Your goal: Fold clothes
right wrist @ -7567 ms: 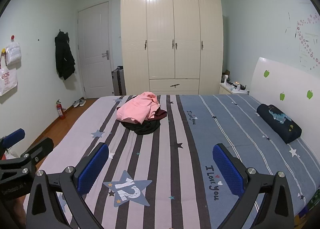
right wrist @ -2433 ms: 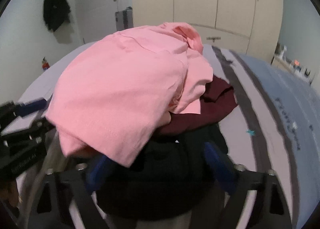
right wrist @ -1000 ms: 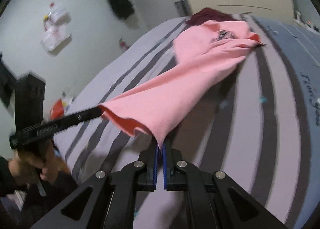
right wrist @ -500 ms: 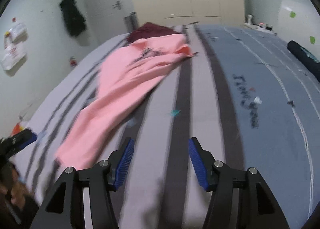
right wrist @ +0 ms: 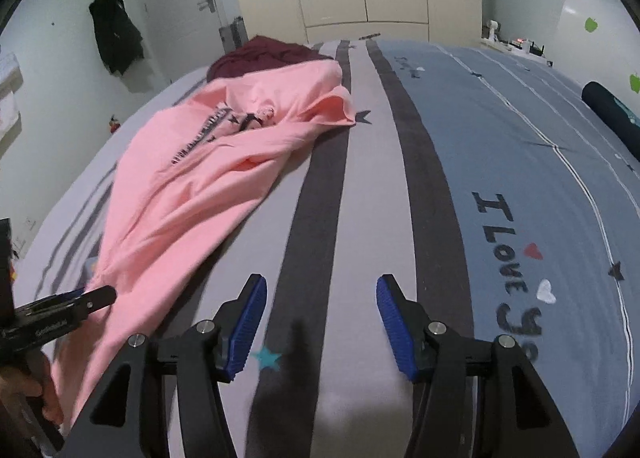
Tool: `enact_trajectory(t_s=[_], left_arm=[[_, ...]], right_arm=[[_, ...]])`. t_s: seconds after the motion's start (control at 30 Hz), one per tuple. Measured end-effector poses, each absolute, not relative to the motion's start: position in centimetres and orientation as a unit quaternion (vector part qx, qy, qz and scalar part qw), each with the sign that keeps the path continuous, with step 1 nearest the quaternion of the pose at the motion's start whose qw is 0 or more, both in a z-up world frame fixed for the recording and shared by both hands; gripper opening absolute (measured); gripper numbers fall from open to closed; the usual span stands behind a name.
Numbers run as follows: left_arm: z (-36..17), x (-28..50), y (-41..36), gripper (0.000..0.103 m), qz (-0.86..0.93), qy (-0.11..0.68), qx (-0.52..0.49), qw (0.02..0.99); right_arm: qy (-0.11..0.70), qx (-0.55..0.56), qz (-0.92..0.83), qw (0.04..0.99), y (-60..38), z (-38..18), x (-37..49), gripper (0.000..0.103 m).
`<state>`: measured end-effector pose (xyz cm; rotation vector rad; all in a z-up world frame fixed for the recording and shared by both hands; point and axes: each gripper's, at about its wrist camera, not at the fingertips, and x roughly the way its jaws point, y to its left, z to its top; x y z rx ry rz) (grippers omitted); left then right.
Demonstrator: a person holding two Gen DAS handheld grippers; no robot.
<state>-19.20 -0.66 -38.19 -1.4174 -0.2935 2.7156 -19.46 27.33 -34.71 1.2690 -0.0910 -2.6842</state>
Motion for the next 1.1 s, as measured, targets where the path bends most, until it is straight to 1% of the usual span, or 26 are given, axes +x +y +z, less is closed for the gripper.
enact_trajectory(t_s=[0.13,0.17,0.2,0.3,0.4,0.47,0.53,0.63,0.67,0.7,0.8,0.87,0.93,0.97,1.0,1.03,1.07,1.1], left_arm=[[-36.1,-16.3,-1.1,0.011,0.899,-0.084,-0.420,0.092],[-35.3,-15.0,-1.5,0.005,0.902,-0.081,-0.408,0.113],[-34.5,-13.5,-2.2,0.004,0.905,-0.071,-0.399,0.130],[-32.3,-8.2,-4.0,0.004,0.910,-0.015,-0.377,0.170],[-31.3,-3.0,-7.3,0.003,0.900,0.018,-0.388,0.195],[-30.8,-0.2,-9.4,0.003,0.896,0.053,-0.392,0.200],[-30.2,2.7,-11.9,0.003,0.893,0.093,-0.397,0.191],[-30.3,4.6,-17.1,0.003,0.891,0.102,-0.419,0.141],[-30.4,4.4,-19.0,0.003,0.892,0.101,-0.425,0.116],[-30.5,4.2,-20.7,0.003,0.893,0.098,-0.430,0.094],[-31.0,2.8,-22.6,0.004,0.888,0.081,-0.447,0.070],[-30.7,2.2,-22.5,0.005,0.895,0.051,-0.440,0.059],[-30.0,1.9,-21.6,0.021,0.905,0.009,-0.421,0.058],[-29.7,1.9,-21.0,0.044,0.911,-0.016,-0.407,0.061],[-29.4,1.7,-20.4,0.072,0.919,-0.034,-0.389,0.063],[-29.2,1.7,-19.7,0.084,0.926,-0.042,-0.370,0.067],[-29.1,1.4,-18.4,0.094,0.930,-0.036,-0.359,0.065],[-29.0,1.0,-17.2,0.093,0.934,-0.029,-0.349,0.064]], right_arm=[[-0.037,0.430,-0.898,0.082,27.4,-35.2,-20.1,0.053],[-0.034,0.429,-0.899,0.081,27.3,-35.1,-20.3,0.053],[-0.030,0.428,-0.900,0.080,27.3,-34.9,-20.4,0.053],[-0.022,0.423,-0.903,0.076,27.2,-34.0,-20.8,0.054],[-0.017,0.422,-0.904,0.071,26.8,-33.2,-21.3,0.055],[-0.016,0.422,-0.904,0.070,26.3,-32.7,-21.5,0.055],[-0.018,0.424,-0.903,0.073,25.7,-32.3,-21.8,0.057],[-0.015,0.427,-0.901,0.076,24.4,-32.2,-22.0,0.069],[-0.011,0.431,-0.899,0.076,23.9,-32.4,-22.1,0.076],[-0.007,0.435,-0.897,0.076,23.4,-32.7,-22.2,0.078],[-0.013,0.455,-0.887,0.079,22.6,-33.9,-22.6,0.078],[-0.027,0.476,-0.875,0.085,22.4,-34.9,-23.1,0.078],[-0.041,0.493,-0.864,0.091,22.2,-35.9,-23.4,0.078],[-0.044,0.499,-0.861,0.091,22.0,-36.4,-23.6,0.078],[-0.048,0.502,-0.859,0.091,22.0,-36.7,-23.7,0.078],[-0.051,0.502,-0.858,0.090,22.0,-37.0,-23.8,0.078],[-0.058,0.503,-0.858,0.090,22.0,-37.2,-24.0,0.078],[-0.066,0.504,-0.857,0.091,22.0,-37.4,-24.3,0.078]])
